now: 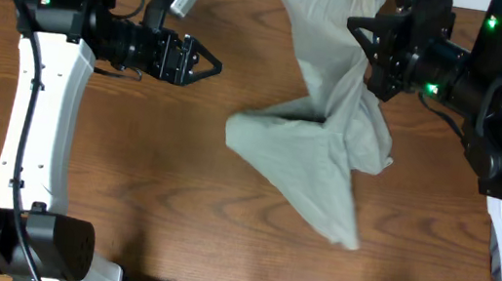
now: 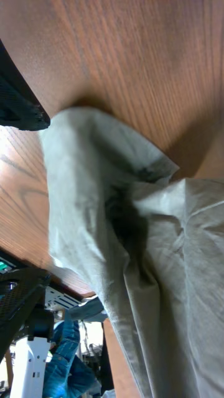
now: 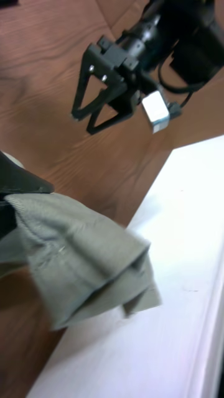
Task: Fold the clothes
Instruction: 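Lift the shorts upward with the right gripper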
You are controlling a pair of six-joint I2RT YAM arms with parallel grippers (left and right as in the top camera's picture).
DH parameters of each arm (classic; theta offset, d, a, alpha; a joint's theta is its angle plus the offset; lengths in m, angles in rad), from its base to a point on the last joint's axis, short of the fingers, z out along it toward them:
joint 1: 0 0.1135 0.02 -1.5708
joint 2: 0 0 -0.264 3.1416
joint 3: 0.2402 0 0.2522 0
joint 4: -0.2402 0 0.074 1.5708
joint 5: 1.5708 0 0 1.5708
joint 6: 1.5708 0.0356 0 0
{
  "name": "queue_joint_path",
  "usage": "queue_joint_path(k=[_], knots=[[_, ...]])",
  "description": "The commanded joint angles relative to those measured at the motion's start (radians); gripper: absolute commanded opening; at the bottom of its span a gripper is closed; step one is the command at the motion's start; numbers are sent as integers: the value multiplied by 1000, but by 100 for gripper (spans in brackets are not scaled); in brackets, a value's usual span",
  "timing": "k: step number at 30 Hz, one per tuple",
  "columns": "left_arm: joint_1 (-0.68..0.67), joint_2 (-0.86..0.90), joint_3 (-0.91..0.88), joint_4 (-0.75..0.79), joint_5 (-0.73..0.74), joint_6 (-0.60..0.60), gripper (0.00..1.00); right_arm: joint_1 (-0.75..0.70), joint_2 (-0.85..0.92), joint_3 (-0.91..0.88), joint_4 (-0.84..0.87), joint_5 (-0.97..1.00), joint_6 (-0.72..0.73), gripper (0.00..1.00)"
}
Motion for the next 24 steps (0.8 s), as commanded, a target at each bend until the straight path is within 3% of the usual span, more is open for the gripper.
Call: queue_joint_path(k=[1,14,19,24], knots=[[-8,2,13,8,-8,6,72,12,-29,15,37,-124,-4,1],[-20,10,12,40,-13,10,73,23,-29,15,201,-238,31,1],[-27,12,13,37,-89,9,72,26,-28,15,274,-234,96,1],[16,-16,14,18,-95,-6,66,101,-2,15,368,-228,121,1]])
